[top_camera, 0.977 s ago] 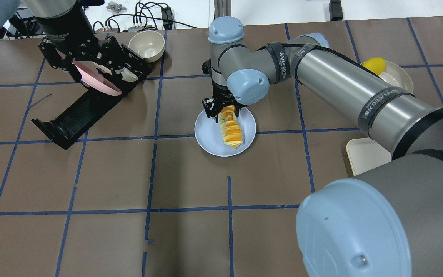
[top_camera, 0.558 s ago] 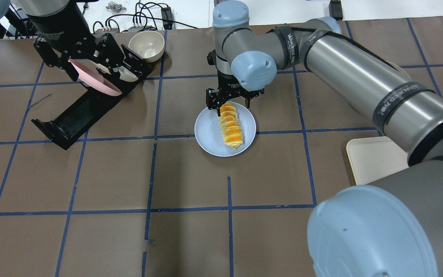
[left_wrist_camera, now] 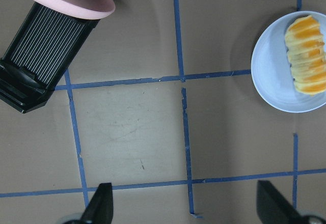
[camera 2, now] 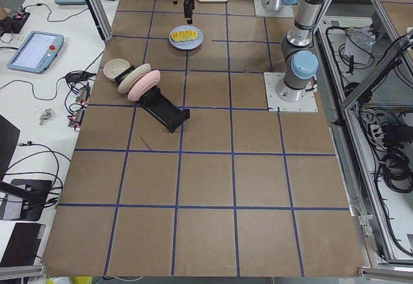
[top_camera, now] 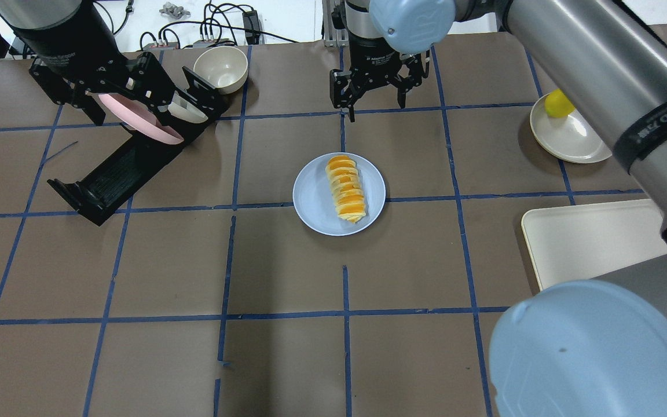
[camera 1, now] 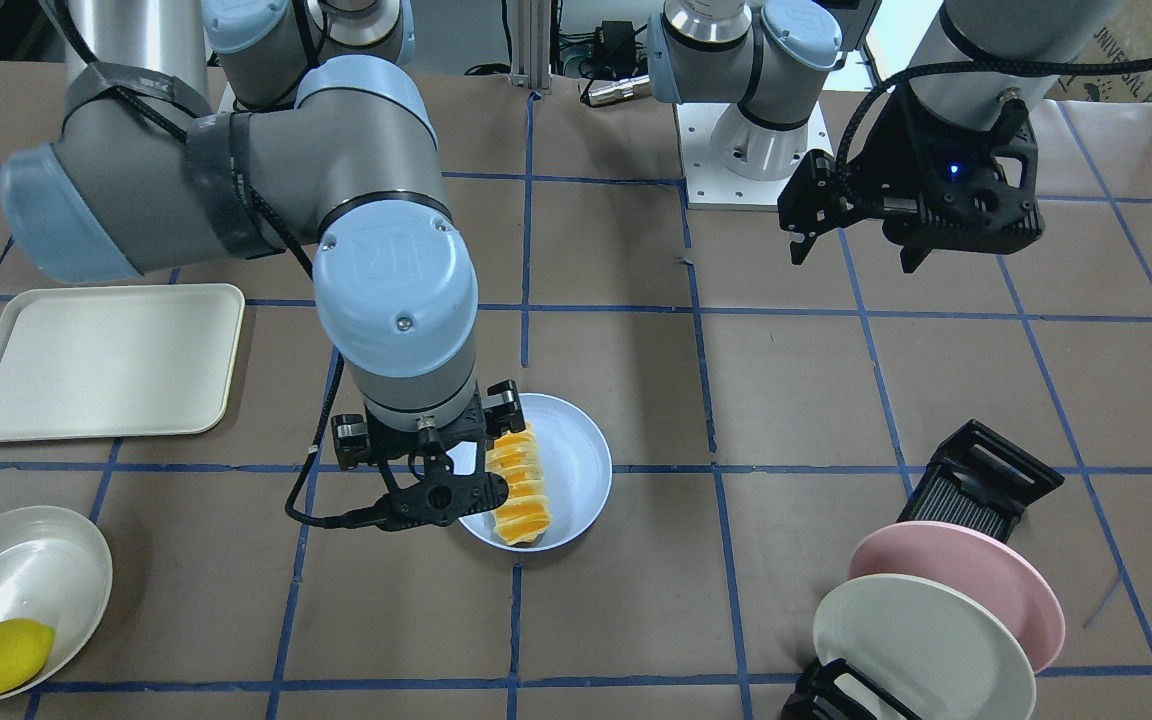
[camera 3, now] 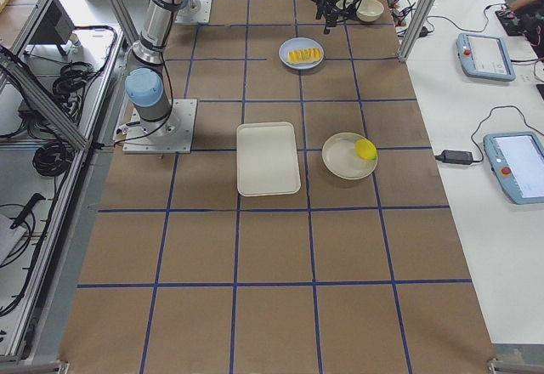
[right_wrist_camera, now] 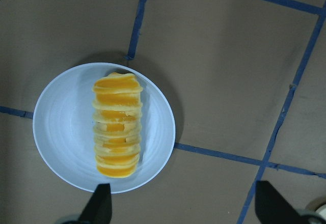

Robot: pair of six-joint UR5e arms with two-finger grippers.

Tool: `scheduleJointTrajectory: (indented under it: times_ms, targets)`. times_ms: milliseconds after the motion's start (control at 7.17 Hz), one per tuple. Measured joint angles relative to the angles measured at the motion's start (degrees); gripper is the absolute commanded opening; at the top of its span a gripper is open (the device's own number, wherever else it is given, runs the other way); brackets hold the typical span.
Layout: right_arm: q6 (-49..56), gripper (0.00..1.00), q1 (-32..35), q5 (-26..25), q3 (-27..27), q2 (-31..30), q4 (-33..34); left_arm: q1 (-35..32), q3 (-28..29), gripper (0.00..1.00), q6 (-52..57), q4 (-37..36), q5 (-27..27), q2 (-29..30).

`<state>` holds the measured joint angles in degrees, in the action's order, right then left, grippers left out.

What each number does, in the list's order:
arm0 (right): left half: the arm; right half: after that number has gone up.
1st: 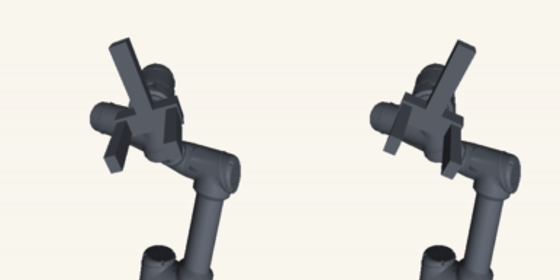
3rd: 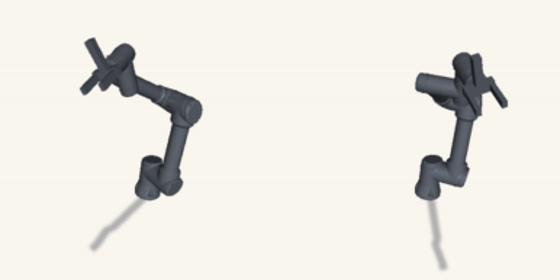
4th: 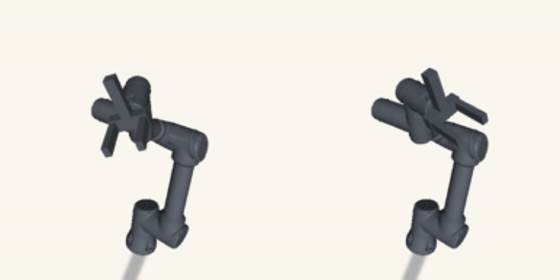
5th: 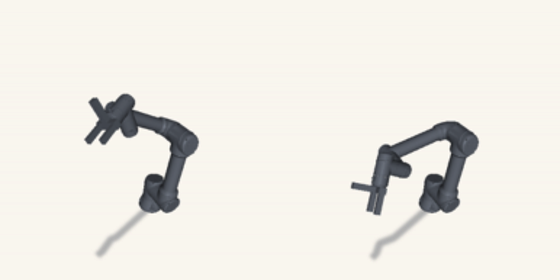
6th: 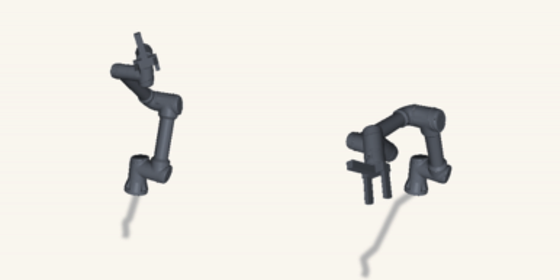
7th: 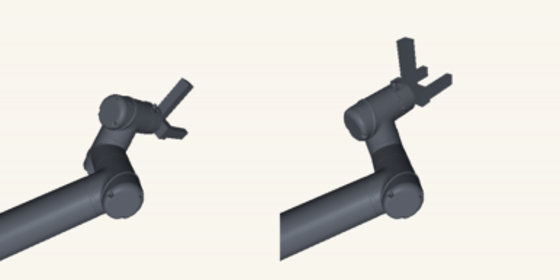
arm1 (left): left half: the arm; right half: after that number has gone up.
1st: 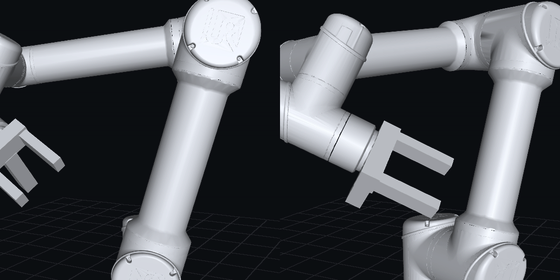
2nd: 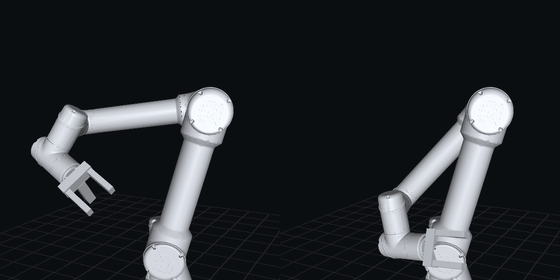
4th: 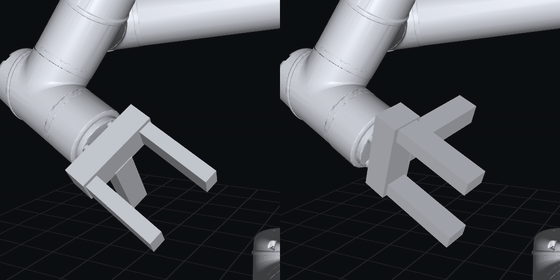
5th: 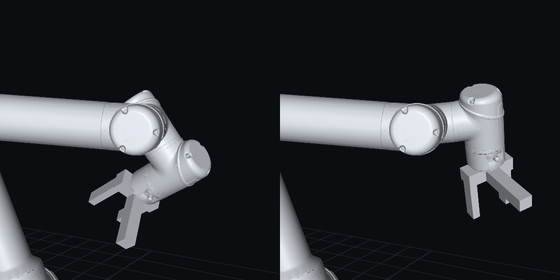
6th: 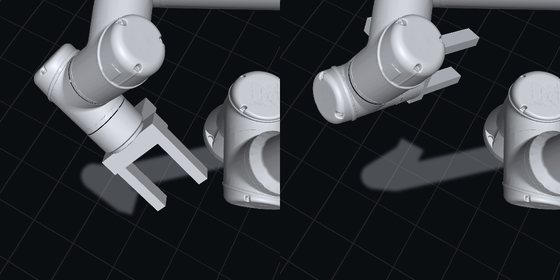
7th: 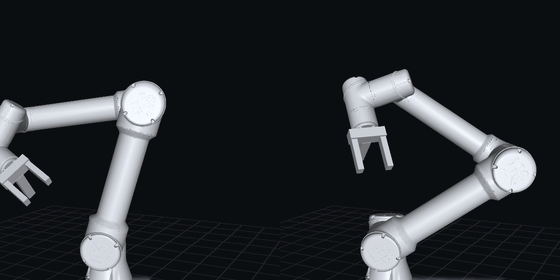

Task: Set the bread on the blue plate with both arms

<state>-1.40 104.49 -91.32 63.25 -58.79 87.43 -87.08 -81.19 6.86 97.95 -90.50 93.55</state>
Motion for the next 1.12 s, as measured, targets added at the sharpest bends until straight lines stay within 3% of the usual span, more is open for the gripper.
scheduleJointTrajectory:
  times_ms: [419,698,837,1116]
  targets:
    - [1.4,0.97,-9.0,0.1,-0.3,-3.7,0.1,-0.1,-1.1,1.0,-0.2,-1.1,-0.1,-0.1]
    - [2.5,0.95,-12.3,0.2,1.0,-10.1,-6.4,-0.3,-2.3,1.0,-0.3,-2.4,-0.2,-0.7]
    - [2.8,0.95,-12.6,0.3,2.9,-13.4,-7.9,-0.3,-3.0,1.0,-0.3,-2.4,-0.2,-1.2]
    - [2.9,0.96,-12.5,0.4,12.3,-21.6,-6.2,-0.4,-3.7,1.0,-0.3,-2.3,-0.2,-1.7]
